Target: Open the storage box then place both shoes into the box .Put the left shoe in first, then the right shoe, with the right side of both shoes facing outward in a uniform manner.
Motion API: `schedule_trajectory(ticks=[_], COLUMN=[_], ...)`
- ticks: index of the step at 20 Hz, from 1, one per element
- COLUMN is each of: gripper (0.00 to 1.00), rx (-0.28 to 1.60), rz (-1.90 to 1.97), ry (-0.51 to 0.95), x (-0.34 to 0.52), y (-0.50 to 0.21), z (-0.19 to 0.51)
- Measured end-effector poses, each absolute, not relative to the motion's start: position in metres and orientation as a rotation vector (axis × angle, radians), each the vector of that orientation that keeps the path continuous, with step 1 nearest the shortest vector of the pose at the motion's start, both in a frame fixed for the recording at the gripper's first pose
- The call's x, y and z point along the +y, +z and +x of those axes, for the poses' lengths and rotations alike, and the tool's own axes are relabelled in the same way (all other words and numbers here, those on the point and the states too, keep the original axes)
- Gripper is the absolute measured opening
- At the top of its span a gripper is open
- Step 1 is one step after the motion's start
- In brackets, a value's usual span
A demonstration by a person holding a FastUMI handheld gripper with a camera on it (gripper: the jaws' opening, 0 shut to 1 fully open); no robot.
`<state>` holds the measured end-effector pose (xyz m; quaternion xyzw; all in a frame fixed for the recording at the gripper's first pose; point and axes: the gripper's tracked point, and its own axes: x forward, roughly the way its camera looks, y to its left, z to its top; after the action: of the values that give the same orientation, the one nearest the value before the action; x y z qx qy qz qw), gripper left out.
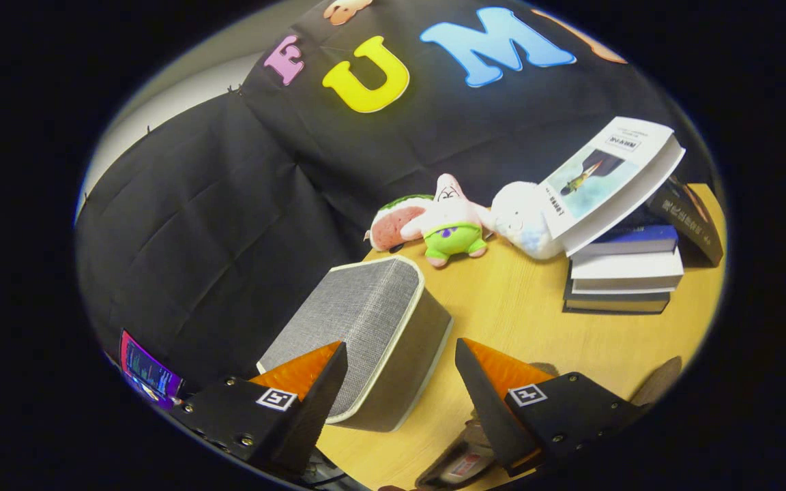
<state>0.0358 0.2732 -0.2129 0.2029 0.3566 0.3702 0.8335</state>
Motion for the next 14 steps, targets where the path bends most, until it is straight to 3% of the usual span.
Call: schedule_trajectory(ticks=[14], gripper=[0.96], rx=[1.017], rz=[0.676], ry=[0.977], x=[0.33], y=[-0.255], z=[0.02])
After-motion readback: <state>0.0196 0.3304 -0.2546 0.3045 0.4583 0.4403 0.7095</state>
